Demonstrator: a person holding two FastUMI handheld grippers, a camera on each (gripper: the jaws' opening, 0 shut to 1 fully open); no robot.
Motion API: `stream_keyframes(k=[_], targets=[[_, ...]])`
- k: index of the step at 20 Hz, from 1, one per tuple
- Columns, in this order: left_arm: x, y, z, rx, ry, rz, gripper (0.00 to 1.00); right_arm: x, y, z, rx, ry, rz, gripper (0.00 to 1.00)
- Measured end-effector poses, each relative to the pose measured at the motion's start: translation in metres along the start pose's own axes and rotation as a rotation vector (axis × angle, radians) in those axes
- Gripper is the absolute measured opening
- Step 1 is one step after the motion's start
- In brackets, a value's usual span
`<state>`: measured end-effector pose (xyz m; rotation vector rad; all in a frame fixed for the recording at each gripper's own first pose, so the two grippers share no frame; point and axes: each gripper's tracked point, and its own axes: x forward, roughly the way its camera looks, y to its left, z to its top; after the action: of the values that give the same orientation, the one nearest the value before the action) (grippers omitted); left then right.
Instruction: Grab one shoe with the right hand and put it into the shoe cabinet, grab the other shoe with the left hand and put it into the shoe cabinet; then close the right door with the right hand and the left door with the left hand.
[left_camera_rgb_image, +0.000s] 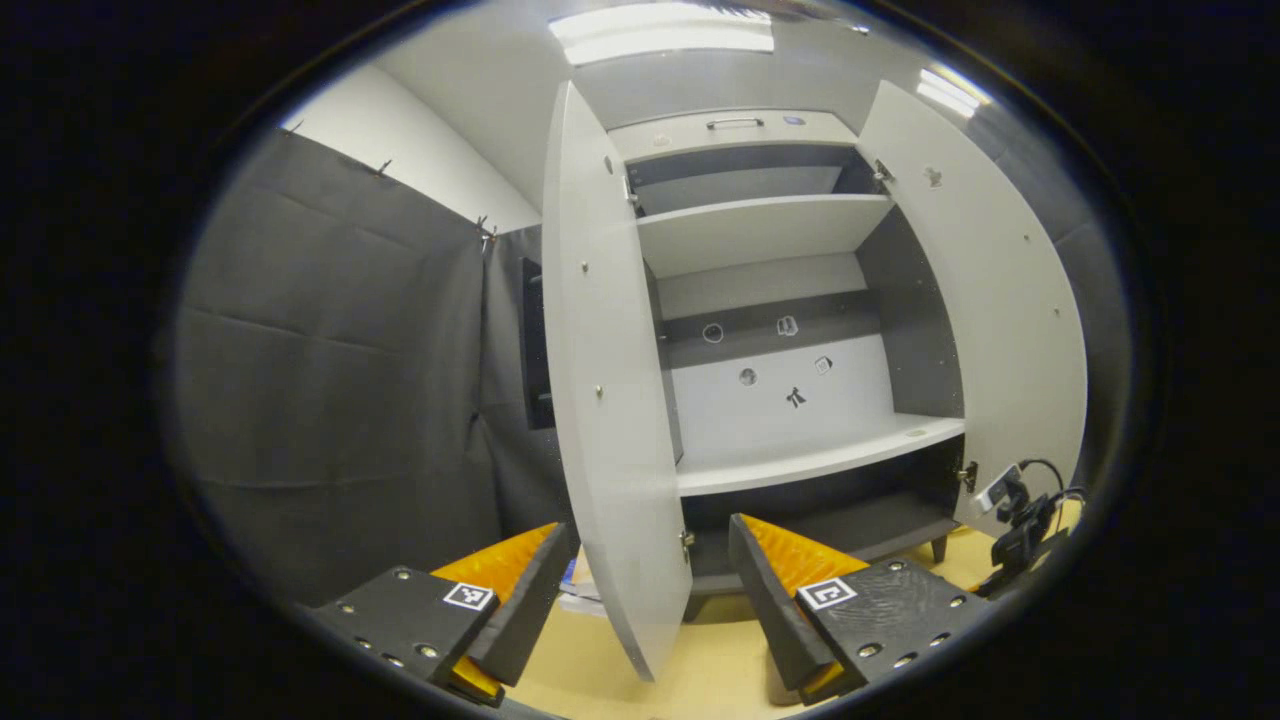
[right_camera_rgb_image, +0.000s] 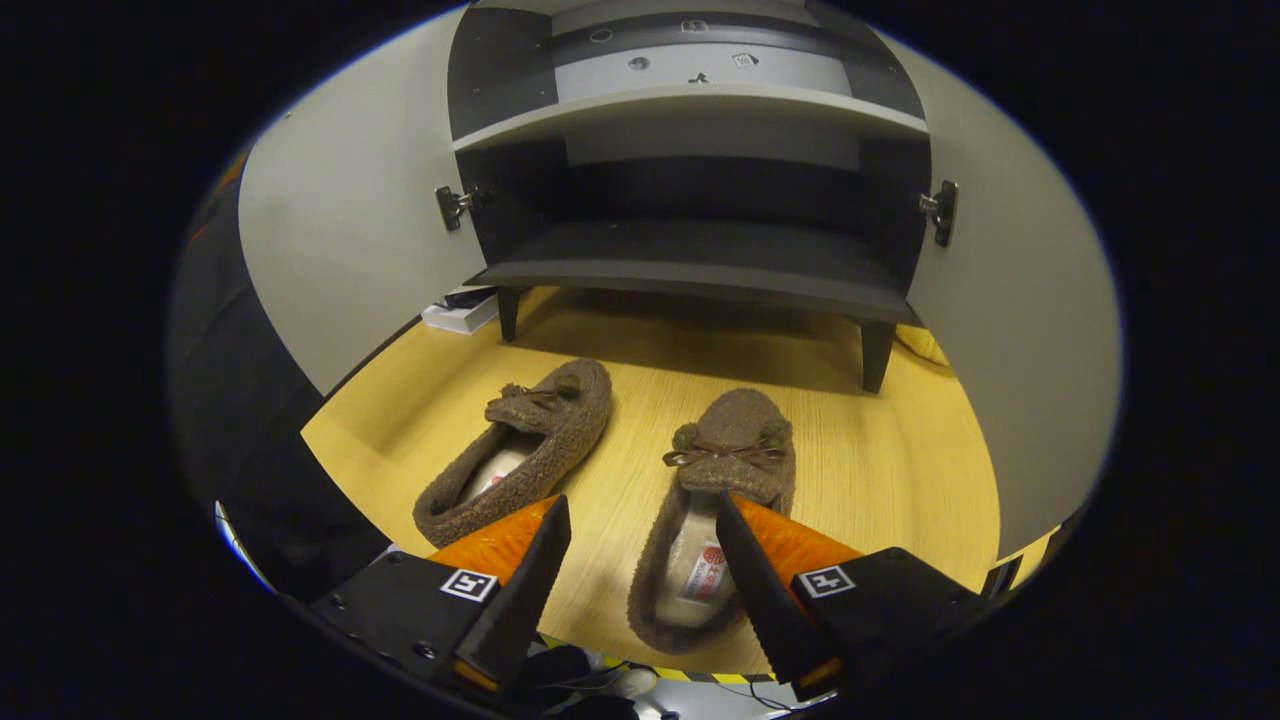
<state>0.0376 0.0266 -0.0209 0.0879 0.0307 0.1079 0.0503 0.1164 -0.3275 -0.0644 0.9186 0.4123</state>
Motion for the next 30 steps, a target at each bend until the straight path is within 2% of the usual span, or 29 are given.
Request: stream_keyframes(k=[3,5,7,9,10,11,12,13,14,16,17,18,19,20,26,30], targets=[[0.0,-0.001,-0.003,0.004,0.003,0.001,0.93,0.02,0.0,-0.01,0.021,0.053,0.0,0.83],[-0.001,-0.002,-0.005,0.004,0.009,-0.001,0.94,0.028,-0.002,-0.012,0.027,0.069,-0.012,0.75],[-0.002,-0.003,-0.003,0.008,0.009,-0.001,0.94,0.037,-0.006,-0.011,0.025,0.08,-0.037,0.57],[-0.003,-0.003,-0.003,0.011,0.009,-0.003,0.94,0.047,-0.007,-0.012,0.035,0.102,-0.051,0.47],[-0.003,-0.004,-0.005,0.012,0.009,-0.004,0.94,0.046,-0.008,-0.016,0.035,0.115,-0.059,0.44],[-0.004,-0.004,-0.004,0.012,0.009,-0.005,0.94,0.049,-0.01,-0.015,0.032,0.121,-0.068,0.49],[-0.005,-0.004,-0.005,0.012,0.009,-0.004,0.99,0.05,-0.01,-0.016,0.027,0.124,-0.072,0.42],[-0.006,-0.004,-0.006,0.01,0.009,-0.003,0.99,0.05,-0.012,-0.015,0.017,0.135,-0.087,0.49],[-0.006,-0.005,-0.006,0.007,0.009,-0.004,0.94,0.058,-0.022,-0.02,0.002,0.129,-0.128,0.42],[-0.007,-0.007,-0.008,0.0,0.013,-0.007,0.94,0.052,-0.017,-0.016,-0.007,0.145,-0.113,0.19],[-0.008,-0.009,-0.008,-0.001,0.014,-0.011,0.99,0.044,-0.021,-0.012,-0.003,0.148,-0.131,0.19],[-0.009,-0.011,-0.009,-0.001,0.014,-0.015,0.99,0.051,-0.022,-0.019,-0.009,0.165,-0.123,0.0],[-0.01,-0.013,-0.01,0.0,0.012,-0.019,0.94,0.042,-0.022,-0.011,-0.006,0.153,-0.126,0.02],[-0.011,-0.015,-0.009,0.0,0.011,-0.025,0.94,0.043,-0.021,-0.013,-0.012,0.14,-0.122,0.0],[-0.01,-0.036,-0.015,-0.017,0.021,-0.068,0.94,0.014,-0.024,0.007,0.05,0.077,-0.078,0.0],[-0.003,-0.05,-0.012,-0.018,0.011,-0.106,0.94,-0.01,-0.025,0.025,0.047,0.032,-0.071,0.01]])
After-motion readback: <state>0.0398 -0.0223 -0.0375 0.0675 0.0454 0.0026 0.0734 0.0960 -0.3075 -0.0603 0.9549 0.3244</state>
